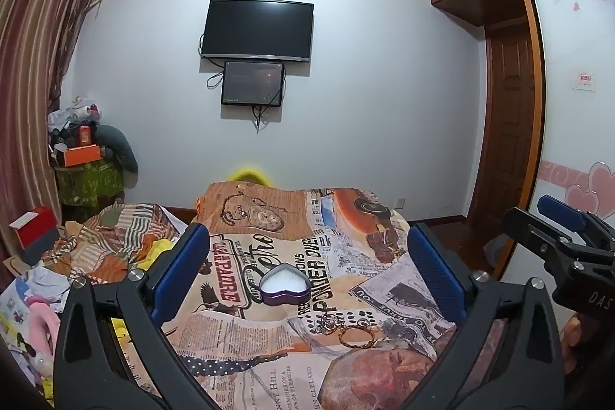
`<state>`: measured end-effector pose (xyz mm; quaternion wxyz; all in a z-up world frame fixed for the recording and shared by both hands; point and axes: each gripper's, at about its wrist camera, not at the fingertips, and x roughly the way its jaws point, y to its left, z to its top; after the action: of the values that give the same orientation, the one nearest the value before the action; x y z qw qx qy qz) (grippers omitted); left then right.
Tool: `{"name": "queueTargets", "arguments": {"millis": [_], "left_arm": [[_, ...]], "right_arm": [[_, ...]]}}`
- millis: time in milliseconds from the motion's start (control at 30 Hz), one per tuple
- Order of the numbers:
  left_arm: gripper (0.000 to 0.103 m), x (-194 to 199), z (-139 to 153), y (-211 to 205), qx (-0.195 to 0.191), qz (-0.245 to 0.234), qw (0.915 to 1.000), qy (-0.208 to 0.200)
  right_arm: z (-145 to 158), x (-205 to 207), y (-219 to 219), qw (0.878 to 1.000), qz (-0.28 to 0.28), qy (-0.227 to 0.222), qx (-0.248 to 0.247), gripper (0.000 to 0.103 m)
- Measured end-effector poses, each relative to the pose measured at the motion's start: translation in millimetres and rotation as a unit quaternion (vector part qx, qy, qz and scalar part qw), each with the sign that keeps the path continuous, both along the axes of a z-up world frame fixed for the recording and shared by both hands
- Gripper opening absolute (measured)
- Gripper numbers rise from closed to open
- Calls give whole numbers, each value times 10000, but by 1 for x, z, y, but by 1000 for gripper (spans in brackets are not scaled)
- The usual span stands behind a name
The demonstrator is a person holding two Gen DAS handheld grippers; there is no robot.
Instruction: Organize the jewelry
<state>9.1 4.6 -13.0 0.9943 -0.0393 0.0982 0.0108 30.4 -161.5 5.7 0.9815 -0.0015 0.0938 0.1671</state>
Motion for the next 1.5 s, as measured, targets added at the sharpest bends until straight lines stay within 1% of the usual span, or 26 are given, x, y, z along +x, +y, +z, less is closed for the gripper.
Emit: {"name": "queueTargets", "arguments": {"millis": [167,567,1500], "left_arm": [[103,-2,1,2,19,-1,10000,16],[103,3,1,2,-5,-54,10000,45],[103,0,1,4,-33,-56,10000,47]], "right_arm": [[-5,2,2,10000,3,25,-2,92],[-7,1,3,10000,8,53,-9,92],[-9,2,4,10000,15,80,-34,92]]}}
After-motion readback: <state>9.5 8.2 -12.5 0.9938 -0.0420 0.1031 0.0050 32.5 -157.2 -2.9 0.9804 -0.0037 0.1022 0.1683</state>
